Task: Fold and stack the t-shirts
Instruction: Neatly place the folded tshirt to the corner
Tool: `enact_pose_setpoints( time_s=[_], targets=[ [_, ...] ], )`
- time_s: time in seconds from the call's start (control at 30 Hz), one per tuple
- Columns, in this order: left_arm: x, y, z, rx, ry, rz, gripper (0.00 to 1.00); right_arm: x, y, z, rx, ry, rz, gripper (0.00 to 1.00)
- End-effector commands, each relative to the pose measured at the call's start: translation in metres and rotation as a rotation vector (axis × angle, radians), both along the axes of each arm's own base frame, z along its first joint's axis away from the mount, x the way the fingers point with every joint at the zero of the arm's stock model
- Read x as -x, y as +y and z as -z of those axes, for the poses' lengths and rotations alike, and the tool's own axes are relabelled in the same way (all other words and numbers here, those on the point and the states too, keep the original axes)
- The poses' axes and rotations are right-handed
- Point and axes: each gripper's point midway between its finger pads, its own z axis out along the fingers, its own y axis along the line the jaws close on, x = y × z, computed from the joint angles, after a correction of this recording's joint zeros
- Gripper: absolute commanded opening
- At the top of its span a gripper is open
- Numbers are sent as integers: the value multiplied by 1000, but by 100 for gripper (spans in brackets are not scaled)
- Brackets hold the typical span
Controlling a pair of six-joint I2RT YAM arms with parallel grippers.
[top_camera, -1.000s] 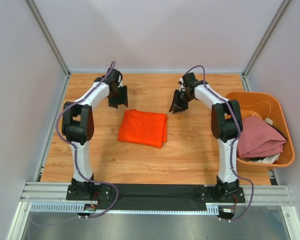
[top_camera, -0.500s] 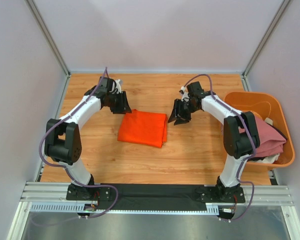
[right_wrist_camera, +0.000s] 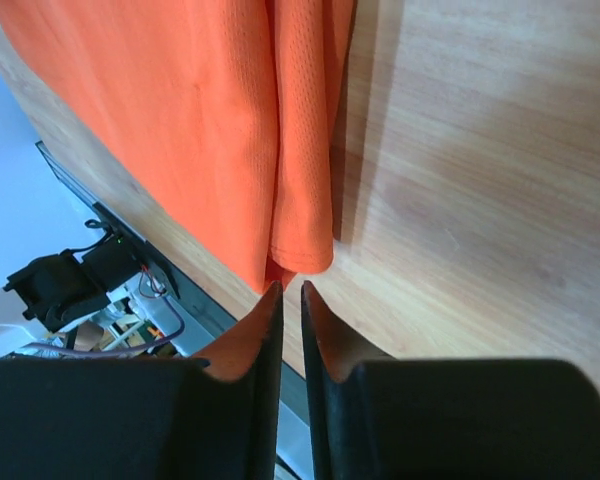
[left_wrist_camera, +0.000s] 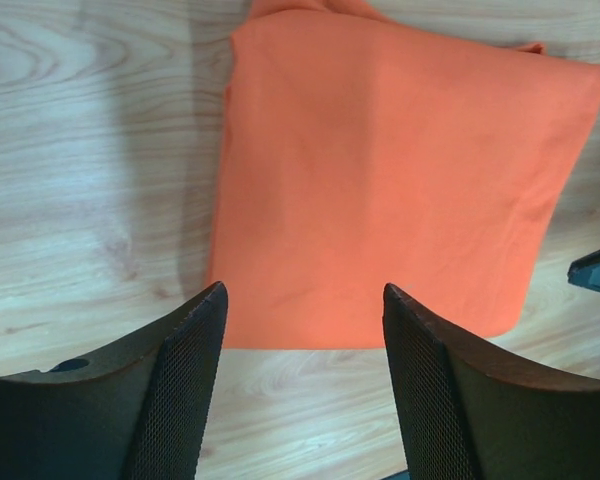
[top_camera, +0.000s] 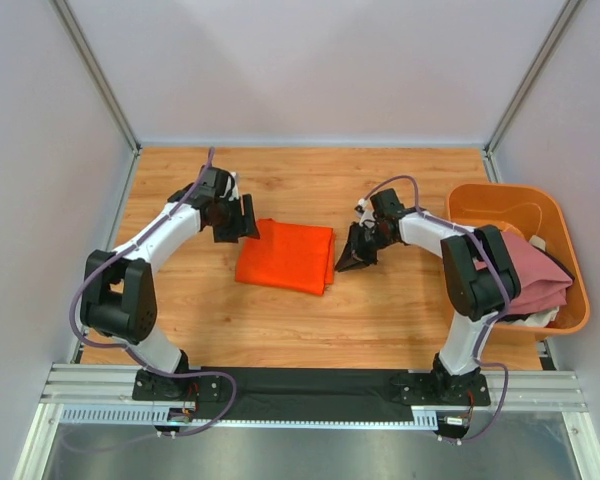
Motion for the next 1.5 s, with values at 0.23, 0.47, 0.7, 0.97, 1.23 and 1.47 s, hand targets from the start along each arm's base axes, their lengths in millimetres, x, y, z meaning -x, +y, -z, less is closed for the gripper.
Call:
enact_pose_setpoints(
  time_s=[0.23,0.47,0.7,0.97,1.23,1.47],
  targets=[
    [12,51,22,-84,54,-160,78,7,32,23,5,-11,-83,9],
    [2,46,33,44,73,-90,87,25,32,10,-14,0,-67,9],
    [-48,36,10,31,-106,106,93,-2,-22,-23,133,-83,-52,35],
    [-105,23,24,1,-146,260,81,13,-37,-32,107,-89,-73,38],
    [-115,-2,43,-1,-120,314,71,26,-36,-23,76,-74,-80,36],
    [-99,-15,60,-40,-57,330,68,24,-33,-25,58,-81,-83,34]
  ],
)
